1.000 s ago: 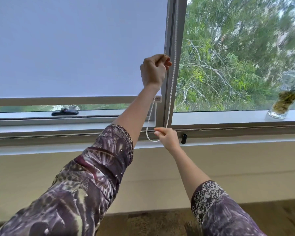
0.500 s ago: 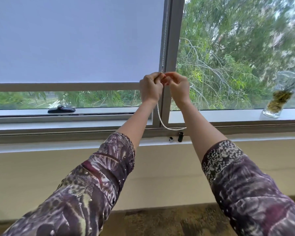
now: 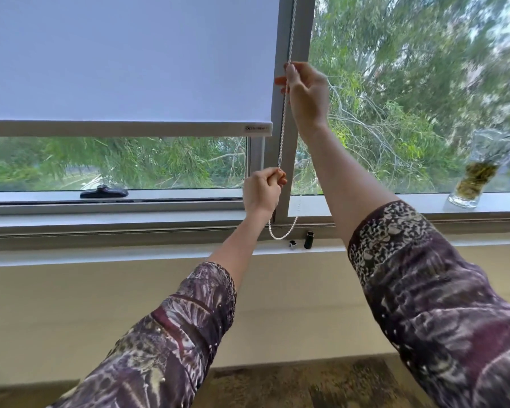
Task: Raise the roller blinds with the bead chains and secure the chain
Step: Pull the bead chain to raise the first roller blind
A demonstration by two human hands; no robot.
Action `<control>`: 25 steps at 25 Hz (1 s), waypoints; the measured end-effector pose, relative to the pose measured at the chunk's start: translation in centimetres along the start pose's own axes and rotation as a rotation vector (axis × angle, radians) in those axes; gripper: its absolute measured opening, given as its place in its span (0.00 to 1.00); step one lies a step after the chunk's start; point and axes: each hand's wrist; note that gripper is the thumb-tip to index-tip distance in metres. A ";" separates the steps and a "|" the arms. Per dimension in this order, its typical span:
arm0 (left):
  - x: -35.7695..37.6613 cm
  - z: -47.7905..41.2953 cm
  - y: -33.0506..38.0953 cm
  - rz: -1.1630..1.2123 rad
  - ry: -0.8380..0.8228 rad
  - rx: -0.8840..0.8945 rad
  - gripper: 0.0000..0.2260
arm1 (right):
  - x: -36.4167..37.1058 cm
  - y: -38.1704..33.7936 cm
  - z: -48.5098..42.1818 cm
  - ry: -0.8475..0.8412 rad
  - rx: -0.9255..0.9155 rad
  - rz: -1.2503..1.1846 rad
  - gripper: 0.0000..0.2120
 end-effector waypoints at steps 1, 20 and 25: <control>-0.1 0.4 -0.2 -0.015 -0.003 -0.008 0.09 | 0.1 -0.4 -0.3 0.001 -0.009 -0.020 0.08; -2.4 -1.6 3.6 -0.151 -0.322 -0.031 0.15 | 0.2 -2.1 -0.6 0.021 -0.096 -0.080 0.09; -4.7 -4.3 8.8 -0.131 -0.325 0.070 0.12 | -0.1 -0.2 1.5 0.002 -0.058 -0.044 0.08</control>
Point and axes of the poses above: each hand's wrist, its own z-axis away from the middle knuckle, its own x-axis out of the palm, y = z × x, and after that the axes turned 2 degrees about y, right-handed
